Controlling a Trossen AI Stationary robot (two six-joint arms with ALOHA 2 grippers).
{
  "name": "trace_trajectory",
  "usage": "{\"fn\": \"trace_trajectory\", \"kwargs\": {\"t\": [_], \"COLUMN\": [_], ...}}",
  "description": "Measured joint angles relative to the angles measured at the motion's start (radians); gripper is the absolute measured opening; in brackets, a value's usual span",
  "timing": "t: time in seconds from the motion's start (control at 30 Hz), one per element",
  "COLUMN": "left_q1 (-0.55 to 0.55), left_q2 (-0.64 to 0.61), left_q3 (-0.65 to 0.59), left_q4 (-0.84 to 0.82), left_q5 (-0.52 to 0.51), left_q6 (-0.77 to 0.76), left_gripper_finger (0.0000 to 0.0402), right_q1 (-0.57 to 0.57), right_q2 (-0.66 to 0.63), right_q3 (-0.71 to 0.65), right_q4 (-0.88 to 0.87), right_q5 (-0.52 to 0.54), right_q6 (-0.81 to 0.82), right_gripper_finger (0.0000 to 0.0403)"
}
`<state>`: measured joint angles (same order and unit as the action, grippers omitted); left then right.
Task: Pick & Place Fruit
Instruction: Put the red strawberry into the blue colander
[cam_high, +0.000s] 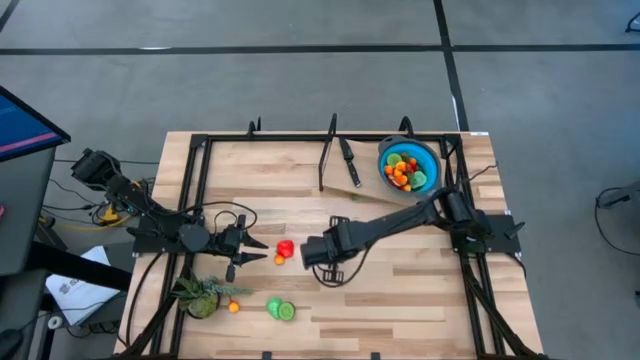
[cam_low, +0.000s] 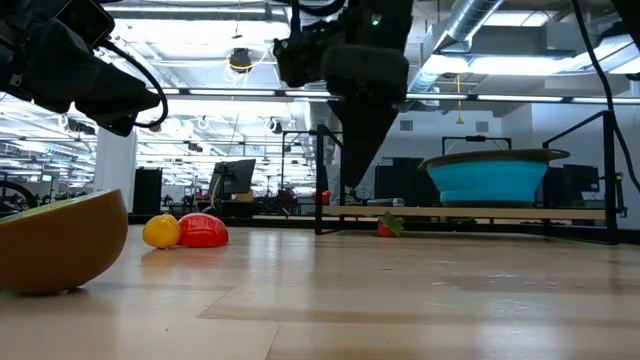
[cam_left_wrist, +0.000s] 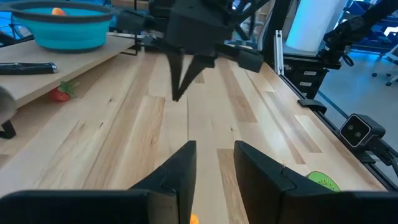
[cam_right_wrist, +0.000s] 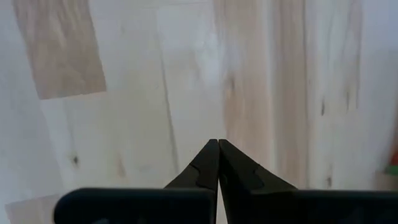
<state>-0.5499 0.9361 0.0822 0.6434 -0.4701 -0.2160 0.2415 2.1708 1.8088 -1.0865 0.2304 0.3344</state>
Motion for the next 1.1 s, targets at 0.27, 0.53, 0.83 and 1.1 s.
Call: {"fn": "trace_trajectory", "kwargs": {"t": [0.27, 0.53, 0.83, 1.1], "left_q1": [0.000, 0.000, 0.000, 0.000], "left_q2": [0.000, 0.000, 0.000, 0.000], "left_q3": [0.000, 0.000, 0.000, 0.000], "left_q4": [0.000, 0.000, 0.000, 0.000], "left_q5": [0.000, 0.000, 0.000, 0.000], "left_q6": [0.001, 0.002, 0.002, 0.028], "left_gripper_finger": [0.0103, 0.0103, 0.0103, 0.0103], "right_q1": [0.095, 0.218, 0.394, 0.515], "right_q2": [0.000, 0.000, 0.000, 0.000], "right_q3": [0.000, -0.001, -0.001, -0.006], "right_q4": [0.008, 0.062, 0.047, -0.143], "right_q5": [0.004, 0.059, 0.214, 0.476], "right_q6": [0.154, 0.344, 0.767, 1.173], "right_gripper_finger": [0.0000, 0.0000, 0.0000, 0.0000]}}
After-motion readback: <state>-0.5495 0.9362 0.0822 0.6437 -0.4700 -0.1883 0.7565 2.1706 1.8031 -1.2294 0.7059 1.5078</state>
